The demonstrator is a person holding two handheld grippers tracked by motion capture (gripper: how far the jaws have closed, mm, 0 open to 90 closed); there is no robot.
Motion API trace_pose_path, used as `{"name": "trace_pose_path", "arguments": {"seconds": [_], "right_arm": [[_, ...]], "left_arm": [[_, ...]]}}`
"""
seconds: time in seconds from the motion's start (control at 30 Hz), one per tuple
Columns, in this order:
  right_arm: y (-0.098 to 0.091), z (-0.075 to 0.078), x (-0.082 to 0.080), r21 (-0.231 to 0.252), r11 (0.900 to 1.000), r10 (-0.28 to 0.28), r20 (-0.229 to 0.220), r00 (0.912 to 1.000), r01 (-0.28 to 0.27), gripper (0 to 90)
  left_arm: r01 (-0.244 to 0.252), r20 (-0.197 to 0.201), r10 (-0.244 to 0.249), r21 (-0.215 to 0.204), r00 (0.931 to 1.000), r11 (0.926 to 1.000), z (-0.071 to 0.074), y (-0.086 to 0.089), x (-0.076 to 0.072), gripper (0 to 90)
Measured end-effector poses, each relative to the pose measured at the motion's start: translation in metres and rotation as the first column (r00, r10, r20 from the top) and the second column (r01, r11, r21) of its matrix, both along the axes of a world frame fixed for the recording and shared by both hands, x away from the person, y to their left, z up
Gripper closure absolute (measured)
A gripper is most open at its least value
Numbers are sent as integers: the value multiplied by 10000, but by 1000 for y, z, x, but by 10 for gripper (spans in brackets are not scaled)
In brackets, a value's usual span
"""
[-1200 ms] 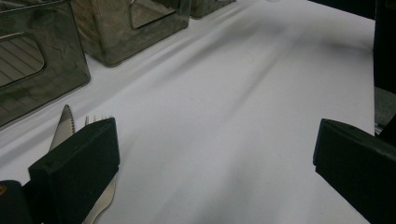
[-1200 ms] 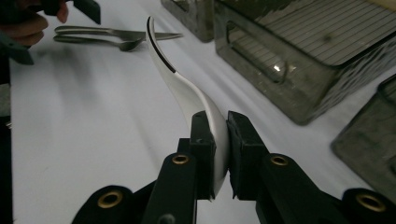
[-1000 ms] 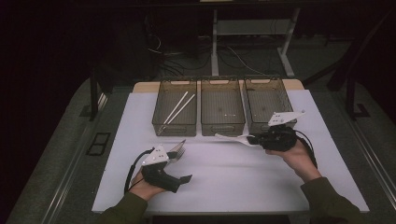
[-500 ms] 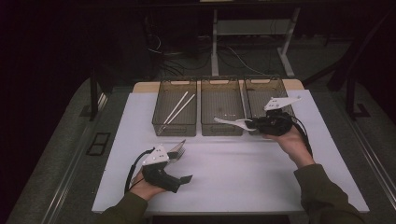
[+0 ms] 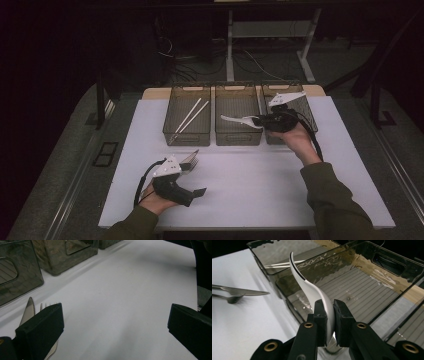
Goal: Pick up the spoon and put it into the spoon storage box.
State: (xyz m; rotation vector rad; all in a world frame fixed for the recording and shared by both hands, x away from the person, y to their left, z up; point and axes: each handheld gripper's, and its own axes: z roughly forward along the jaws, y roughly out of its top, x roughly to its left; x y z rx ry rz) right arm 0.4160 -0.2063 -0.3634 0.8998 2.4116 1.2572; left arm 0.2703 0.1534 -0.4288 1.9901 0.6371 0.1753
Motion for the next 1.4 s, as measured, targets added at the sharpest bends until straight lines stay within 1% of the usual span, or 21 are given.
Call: {"name": "trace_pose_path", "arguments": {"seconds": [0.13, 0.23, 0.3, 0.37, 0.47, 0.5, 0.63, 0.7, 0.77, 0.9, 1.07, 1.1, 1.17, 1.2, 1.27, 1.37, 1.4], "right_arm": [[7, -5, 8, -181, 9997, -169, -182, 9997, 166, 808], [9, -10, 13, -409, 9990, -169, -320, 9993, 156, 807], [10, -14, 15, -462, 9988, -179, -402, 9990, 161, 798], [10, -16, 16, -314, 9993, -235, -623, 9978, 216, 747], [8, -16, 16, 77, 9994, -319, -695, 9971, 325, 672], [7, -15, 16, 184, 9991, -373, -643, 9972, 386, 653], [2, -13, 15, 542, 9971, -489, -737, 9961, 529, 592], [-1, -12, 12, 800, 9955, -450, -797, 9958, 513, 570], [-4, -12, 9, 1094, 9927, -414, -830, 9957, 504, 523], [-11, -12, -1, 1458, 9879, -383, -957, 9947, 520, 466], [-17, -13, -16, 1451, 9889, -202, -894, 9958, 331, 425], [-18, -13, -19, 1472, 9885, -215, -870, 9960, 342, 417], [-20, -12, -24, 1633, 9864, -60, -914, 9958, 210, 407], [-21, -12, -27, 1639, 9864, 12, -874, 9962, 132, 399], [-22, -14, -32, 1624, 9867, 44, -828, 9966, 91, 392], [-24, -16, -41, 1687, 9856, 65, -903, 9959, 89, 385], [-25, -17, -43, 1668, 9860, 77, -845, 9964, 65, 381]], "left_arm": [[2, 3, -2, 1, 10000, 10000, 0, 0, 0, 0], [20, 7, -20, 14, 10000, 10000, 0, 0, 0, 0], [15, -2, -15, 15, 10000, 10000, 0, 0, 0, 0], [16, 7, -16, 15, 10000, 10000, 0, 0, 0, 0], [19, 14, -19, 22, 10000, 10000, 0, 0, 0, 0], [13, 13, -13, 19, 10000, 10000, 0, 0, 0, 0], [13, 11, -13, 31, 10000, 10000, 0, 0, 0, 0], [12, 15, -12, 29, 10000, 10000, 0, 0, -1, 0], [8, 14, -8, 42, 10000, 10000, 0, 0, 0, 0], [-5, 12, 5, 53, 10000, 10000, 0, 0, 0, 0], [-28, 4, 28, 62, 10000, 10000, 0, 0, 0, 0], [-27, 14, 27, 77, 10000, 10000, 0, 0, 0, 0], [-58, 19, 58, 52, 10000, 10000, 0, 1, 0, 0], [-61, 31, 61, 51, 10000, 10000, 0, 1, -1, 0], [-69, 32, 68, 67, 10000, 10000, 0, 1, -1, 0], [-72, 44, 72, 59, 10000, 10000, 1, 1, -1, 0], [-73, 48, 72, 51, 10000, 10000, 1, 1, -1, 0]]}}
